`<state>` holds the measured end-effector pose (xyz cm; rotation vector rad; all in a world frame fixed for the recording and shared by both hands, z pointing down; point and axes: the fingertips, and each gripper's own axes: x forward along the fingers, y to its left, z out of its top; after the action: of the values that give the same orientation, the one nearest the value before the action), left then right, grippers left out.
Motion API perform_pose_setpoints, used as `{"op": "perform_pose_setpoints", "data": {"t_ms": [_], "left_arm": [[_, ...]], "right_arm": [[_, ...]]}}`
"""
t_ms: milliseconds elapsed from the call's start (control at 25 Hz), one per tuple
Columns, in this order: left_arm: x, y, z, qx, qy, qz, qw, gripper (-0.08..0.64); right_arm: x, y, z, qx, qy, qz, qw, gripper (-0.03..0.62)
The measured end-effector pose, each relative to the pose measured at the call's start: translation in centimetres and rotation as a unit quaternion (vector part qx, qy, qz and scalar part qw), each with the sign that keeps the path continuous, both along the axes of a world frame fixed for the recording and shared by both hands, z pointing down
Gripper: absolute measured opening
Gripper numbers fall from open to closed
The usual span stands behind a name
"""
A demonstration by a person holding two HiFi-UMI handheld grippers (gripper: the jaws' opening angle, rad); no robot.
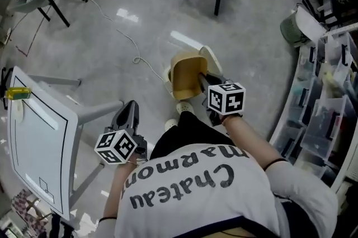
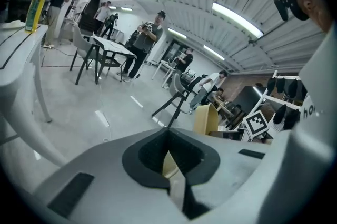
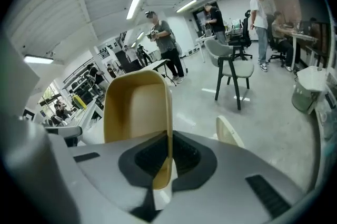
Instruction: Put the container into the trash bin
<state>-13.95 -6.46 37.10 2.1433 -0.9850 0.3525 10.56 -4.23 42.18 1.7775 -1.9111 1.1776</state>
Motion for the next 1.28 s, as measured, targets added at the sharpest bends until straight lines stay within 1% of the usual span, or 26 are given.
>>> {"op": "perform_pose_setpoints", "data": {"t_ms": [120, 360, 520, 680, 880, 1000, 1080, 1280], "left_arm": [[0.0, 0.5, 2.7, -0.030, -0.018, -0.011, 0.9993, 0.021], [-0.9, 1.7, 7.3, -0.086, -0.051, -0.036, 0.9944, 0.021], [-0.9, 2.3, 9.8, -0.110, -0.074, -0.042, 0.9902, 0.021], [0.4, 1.8, 11.3, -0.122, -0.077, -0.047, 0.9884, 0.021], [1.8, 1.7, 12.4, -0.130, -0.084, -0.039, 0.9872, 0.021], [1.9, 2.0, 13.2, -0.140, -0.087, -0.048, 0.9852, 0.021], [1.8, 2.5, 13.6, -0.148, -0.089, -0.054, 0.9835, 0.021], [2.1, 4.5, 15.2, -0.184, -0.095, -0.063, 0.9764, 0.021]], "right_arm": [[-1.0, -0.5, 3.7, -0.032, -0.007, -0.030, 0.999, 0.032], [-1.6, -1.2, 11.6, -0.102, -0.004, -0.061, 0.993, 0.032], [-1.3, -1.1, 16.5, -0.147, 0.008, -0.082, 0.986, 0.032], [-0.3, -0.9, 20.3, -0.178, 0.020, -0.095, 0.979, 0.032], [2.4, -0.2, 24.9, -0.217, 0.053, -0.090, 0.971, 0.032], [3.8, -0.1, 27.1, -0.237, 0.066, -0.080, 0.966, 0.032], [4.2, 0.0, 28.2, -0.250, 0.071, -0.081, 0.962, 0.032], [4.4, 0.6, 30.6, -0.280, 0.073, -0.087, 0.953, 0.032]]}}
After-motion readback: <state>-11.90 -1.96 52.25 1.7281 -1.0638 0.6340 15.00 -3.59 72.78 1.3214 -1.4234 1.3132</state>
